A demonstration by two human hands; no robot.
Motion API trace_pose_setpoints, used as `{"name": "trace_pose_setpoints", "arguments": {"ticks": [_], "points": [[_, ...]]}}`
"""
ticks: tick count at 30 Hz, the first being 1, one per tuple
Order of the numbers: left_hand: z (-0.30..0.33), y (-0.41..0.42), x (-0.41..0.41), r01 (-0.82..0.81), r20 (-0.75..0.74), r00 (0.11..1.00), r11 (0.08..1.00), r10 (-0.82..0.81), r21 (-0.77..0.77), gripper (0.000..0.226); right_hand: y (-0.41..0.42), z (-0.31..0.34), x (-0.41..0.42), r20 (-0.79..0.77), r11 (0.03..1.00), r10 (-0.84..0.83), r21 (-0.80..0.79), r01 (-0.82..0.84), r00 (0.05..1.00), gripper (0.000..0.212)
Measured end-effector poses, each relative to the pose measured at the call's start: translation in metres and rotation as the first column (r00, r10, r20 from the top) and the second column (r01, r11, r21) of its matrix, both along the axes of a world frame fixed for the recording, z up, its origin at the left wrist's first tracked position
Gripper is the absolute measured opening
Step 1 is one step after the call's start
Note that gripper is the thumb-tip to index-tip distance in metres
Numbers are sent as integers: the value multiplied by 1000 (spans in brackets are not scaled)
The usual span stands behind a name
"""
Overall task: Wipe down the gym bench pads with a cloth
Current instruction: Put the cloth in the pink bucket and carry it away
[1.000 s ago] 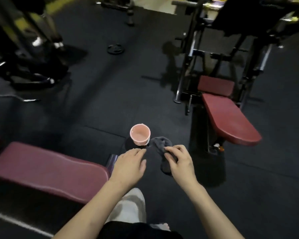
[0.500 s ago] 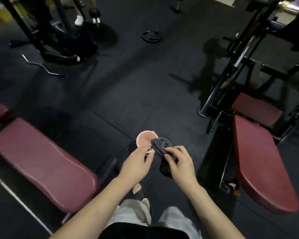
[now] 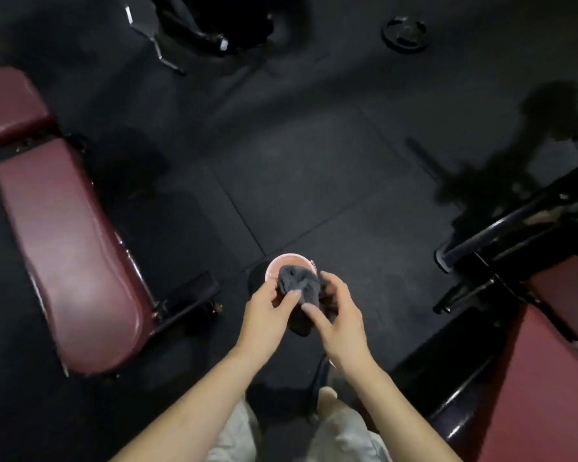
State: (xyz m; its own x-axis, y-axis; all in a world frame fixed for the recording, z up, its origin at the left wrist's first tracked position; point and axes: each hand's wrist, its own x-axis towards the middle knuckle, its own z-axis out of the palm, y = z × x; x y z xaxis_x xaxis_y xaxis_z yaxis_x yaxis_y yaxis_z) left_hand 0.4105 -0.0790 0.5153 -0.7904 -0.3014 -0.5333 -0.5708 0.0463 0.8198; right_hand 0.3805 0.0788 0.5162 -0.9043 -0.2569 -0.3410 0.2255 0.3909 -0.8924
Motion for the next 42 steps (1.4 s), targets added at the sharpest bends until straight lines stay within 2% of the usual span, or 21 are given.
{"name": "trace_pose_setpoints", "arguments": {"ticks": [2,5,9,12,16,19,22,24,27,29,32,34,37,40,42], "points": [[-30,7,-14,-64,5,998,998,64,13,5,9,-28,-29,0,996,89,-18,-89,996,43],[-85,13,-33,-87,19,996,996,87,4,5,16,-88,-70,-30,967,251,47,-250,967,33],[-165,11,-52,-88,28,996,996,89,-28,13,16,-186,-107,-3,936,330,132,-327,944,3],[-223,0,-65,-85,18,996,996,85,-22,10,12,-247,-122,53,918,386,74,-390,921,7],[-296,-14,-75,-56,-30,998,998,57,20,8,-1,-302,-135,55,902,405,-189,-389,912,22],[-347,-16,-80,-41,-114,993,999,42,12,17,-13,-351,-142,18,899,412,-172,-403,911,28],[-398,-22,-84,-112,-173,978,993,116,37,16,-20,-400,-153,25,930,347,-137,-341,937,15],[-431,-27,-81,-67,-163,984,997,73,39,29,-24,-425,-160,-7,937,327,-125,-325,945,8],[-473,-35,-81,16,-107,994,997,-24,-72,43,-31,-459,-179,-56,935,320,-142,-325,946,8],[-491,-45,-93,55,-89,993,982,-72,-179,34,-38,-482,-195,-65,927,328,-171,-334,942,9],[-506,-72,-120,181,-1,979,876,-203,-447,5,-53,-506,-218,-56,924,285,-248,-290,957,19],[-516,-93,-134,157,-10,981,830,-192,-536,15,-61,-522,-236,-100,921,273,-259,-290,957,27],[-522,-110,-151,53,-135,977,798,-166,-601,22,-73,-537,-262,-256,928,246,-218,-304,935,29],[-517,-114,-171,-141,-347,932,773,-108,-619,13,-77,-541,-288,-359,934,188,-222,-279,914,11],[-514,-116,-176,-182,-438,887,762,-146,-621,6,-72,-543,-299,-408,935,207,-187,-303,889,4]]}}
